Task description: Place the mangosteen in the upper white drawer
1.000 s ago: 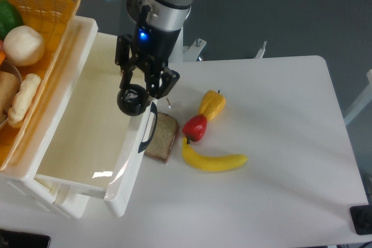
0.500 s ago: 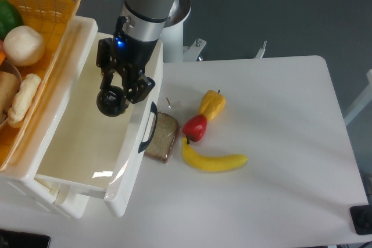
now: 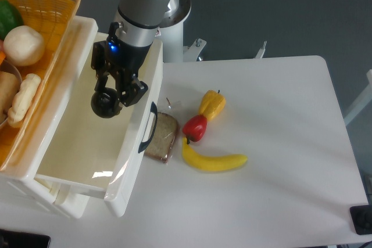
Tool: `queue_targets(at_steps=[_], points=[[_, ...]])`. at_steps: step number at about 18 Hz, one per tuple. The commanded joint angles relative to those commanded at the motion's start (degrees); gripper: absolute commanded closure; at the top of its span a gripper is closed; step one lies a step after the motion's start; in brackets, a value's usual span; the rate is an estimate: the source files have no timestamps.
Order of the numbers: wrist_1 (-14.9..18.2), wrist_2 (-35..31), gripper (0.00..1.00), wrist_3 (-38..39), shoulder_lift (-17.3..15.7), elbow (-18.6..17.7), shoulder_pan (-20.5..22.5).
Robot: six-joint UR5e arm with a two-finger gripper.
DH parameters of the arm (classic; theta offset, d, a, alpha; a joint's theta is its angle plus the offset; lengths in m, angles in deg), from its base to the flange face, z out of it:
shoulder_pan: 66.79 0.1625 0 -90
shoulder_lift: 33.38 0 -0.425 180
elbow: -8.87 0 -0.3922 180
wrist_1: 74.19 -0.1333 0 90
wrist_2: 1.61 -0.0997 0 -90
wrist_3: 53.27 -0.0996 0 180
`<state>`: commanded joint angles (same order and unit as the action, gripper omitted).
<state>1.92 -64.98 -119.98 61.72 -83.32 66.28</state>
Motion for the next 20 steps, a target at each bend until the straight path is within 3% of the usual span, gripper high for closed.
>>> queue_targets(at_steps=[2,13,15,20], points=[[-0.1,-0.1,0.00,0.0,0.4,0.0,-0.3],[-0.3,0.1,0.00,0.6,0.3,1.1,-0.8],[-2.5,0.1,0.00,0.9,0.1,1.4,1.7],[-2.8,0.2,0.00,3.2,0.0,2.3,8.1]])
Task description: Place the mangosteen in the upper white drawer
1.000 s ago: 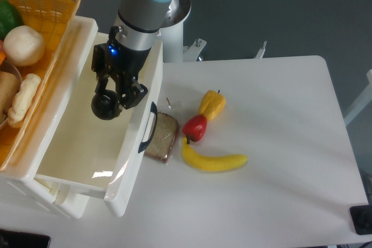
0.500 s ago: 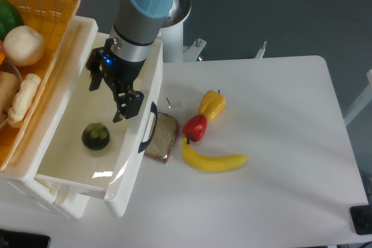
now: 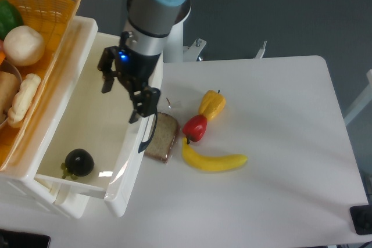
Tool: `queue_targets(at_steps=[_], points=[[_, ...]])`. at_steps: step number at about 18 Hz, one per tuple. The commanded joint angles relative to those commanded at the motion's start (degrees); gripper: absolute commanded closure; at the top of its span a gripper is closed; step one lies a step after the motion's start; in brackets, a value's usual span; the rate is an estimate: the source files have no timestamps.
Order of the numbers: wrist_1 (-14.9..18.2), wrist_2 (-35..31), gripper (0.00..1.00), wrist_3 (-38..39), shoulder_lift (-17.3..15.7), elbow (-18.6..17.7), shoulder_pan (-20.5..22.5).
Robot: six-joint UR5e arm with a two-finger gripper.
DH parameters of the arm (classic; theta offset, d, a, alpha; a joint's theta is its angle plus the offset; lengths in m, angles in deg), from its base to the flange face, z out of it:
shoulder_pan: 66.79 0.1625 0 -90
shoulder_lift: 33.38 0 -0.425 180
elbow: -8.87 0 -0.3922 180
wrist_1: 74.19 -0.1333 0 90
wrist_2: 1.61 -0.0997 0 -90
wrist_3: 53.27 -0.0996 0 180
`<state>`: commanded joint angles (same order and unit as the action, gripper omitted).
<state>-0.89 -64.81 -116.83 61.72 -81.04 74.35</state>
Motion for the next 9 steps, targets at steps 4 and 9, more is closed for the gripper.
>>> queue_targets(at_steps=[4,9], points=[[-0.4,-0.1,0.00,0.5,1.2,-0.3,5.7],[-5.8,-1.2,0.00,0.0,7.6,0.0,10.1]])
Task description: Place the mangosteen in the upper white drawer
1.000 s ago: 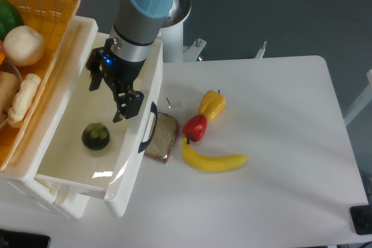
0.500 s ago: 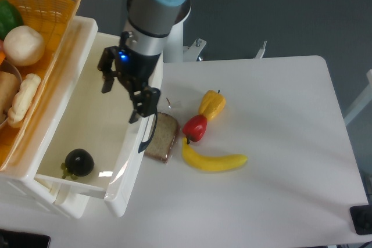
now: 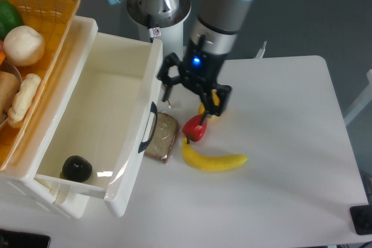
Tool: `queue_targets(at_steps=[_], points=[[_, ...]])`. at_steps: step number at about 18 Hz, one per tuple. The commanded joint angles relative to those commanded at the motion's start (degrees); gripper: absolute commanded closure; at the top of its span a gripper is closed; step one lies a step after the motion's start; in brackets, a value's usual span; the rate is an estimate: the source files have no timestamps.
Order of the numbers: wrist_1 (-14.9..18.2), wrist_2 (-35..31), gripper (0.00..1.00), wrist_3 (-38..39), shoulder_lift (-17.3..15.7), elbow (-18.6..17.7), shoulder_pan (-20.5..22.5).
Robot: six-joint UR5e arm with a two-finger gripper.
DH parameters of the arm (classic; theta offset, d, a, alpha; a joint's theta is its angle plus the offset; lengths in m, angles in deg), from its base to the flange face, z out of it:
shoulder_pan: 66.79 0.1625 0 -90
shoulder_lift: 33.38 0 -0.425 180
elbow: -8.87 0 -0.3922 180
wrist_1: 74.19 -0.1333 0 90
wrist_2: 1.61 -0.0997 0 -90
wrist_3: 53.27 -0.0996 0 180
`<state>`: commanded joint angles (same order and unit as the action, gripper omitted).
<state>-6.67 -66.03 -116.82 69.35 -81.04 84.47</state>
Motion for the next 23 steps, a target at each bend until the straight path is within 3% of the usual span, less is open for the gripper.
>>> queue_targets(at_steps=[3,6,10,16,23], points=[[-2.3,-11.0,0.00,-0.6,2.9,0.1,1.1],[-2.3,-14.2,0.00,-6.9,7.8,2.3,1.9],[-2.4,-18.5,0.00,-20.3,11.6,3.4,3.8],[-2.4,-24.3,0.00,-27.8,15.0,5.4,4.2],[-2.5,-25.3,0.00,-28.6,16.2,6.2,4.1]])
